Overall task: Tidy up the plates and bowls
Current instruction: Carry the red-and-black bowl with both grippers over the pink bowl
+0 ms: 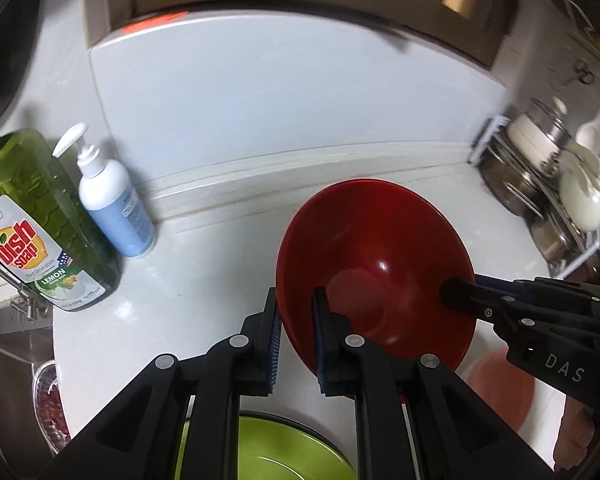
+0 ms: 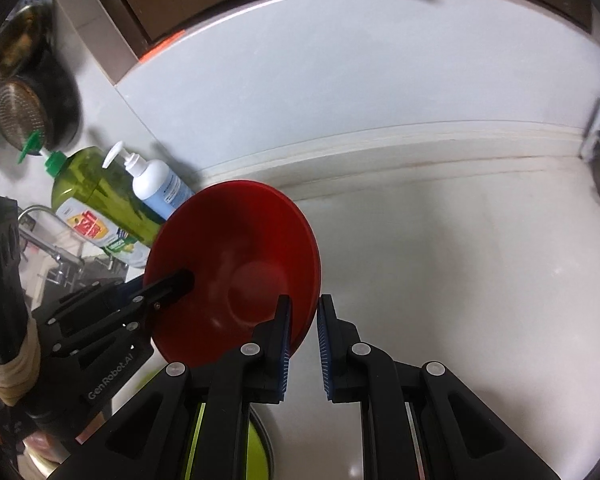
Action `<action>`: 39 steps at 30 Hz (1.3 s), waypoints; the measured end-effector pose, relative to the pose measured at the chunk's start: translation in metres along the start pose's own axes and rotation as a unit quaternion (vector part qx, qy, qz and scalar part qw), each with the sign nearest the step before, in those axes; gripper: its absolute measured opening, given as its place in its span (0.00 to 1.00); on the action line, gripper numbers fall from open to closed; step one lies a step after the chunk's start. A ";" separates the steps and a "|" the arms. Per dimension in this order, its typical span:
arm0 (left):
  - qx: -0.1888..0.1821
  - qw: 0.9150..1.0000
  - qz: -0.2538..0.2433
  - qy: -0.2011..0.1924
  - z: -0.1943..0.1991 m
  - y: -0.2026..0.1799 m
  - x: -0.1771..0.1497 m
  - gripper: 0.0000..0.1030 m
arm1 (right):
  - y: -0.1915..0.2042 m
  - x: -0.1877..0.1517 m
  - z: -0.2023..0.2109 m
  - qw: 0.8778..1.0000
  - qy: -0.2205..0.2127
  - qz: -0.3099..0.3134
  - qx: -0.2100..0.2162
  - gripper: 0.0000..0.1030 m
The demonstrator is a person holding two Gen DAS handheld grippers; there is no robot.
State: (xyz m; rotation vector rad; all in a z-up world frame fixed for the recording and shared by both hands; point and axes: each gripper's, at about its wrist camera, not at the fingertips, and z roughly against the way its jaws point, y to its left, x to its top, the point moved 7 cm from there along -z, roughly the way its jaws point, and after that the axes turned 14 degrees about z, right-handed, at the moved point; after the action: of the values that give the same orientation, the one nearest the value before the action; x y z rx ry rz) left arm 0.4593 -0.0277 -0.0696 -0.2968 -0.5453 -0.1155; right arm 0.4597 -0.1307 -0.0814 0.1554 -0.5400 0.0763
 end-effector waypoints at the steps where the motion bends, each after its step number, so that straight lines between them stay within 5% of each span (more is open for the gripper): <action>1: -0.003 1.000 -0.002 0.001 0.001 -0.005 -0.002 0.15 | -0.001 -0.004 0.005 1.000 -0.002 -0.002 -0.002 0.14; 23: -0.071 0.991 -0.098 0.058 0.015 -0.118 -0.099 0.18 | -0.068 -0.122 0.106 0.996 0.000 -0.055 -0.064 0.14; 39: -0.068 0.981 -0.131 0.128 -0.013 -0.145 -0.152 0.19 | -0.109 -0.188 0.114 0.992 0.038 -0.088 -0.083 0.14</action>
State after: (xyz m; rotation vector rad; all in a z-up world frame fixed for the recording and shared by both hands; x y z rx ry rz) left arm 0.3100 -0.1657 -0.1243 -0.3373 -0.3182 -0.4416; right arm 0.2533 -0.2628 -0.0960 0.0377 -0.4519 -0.1343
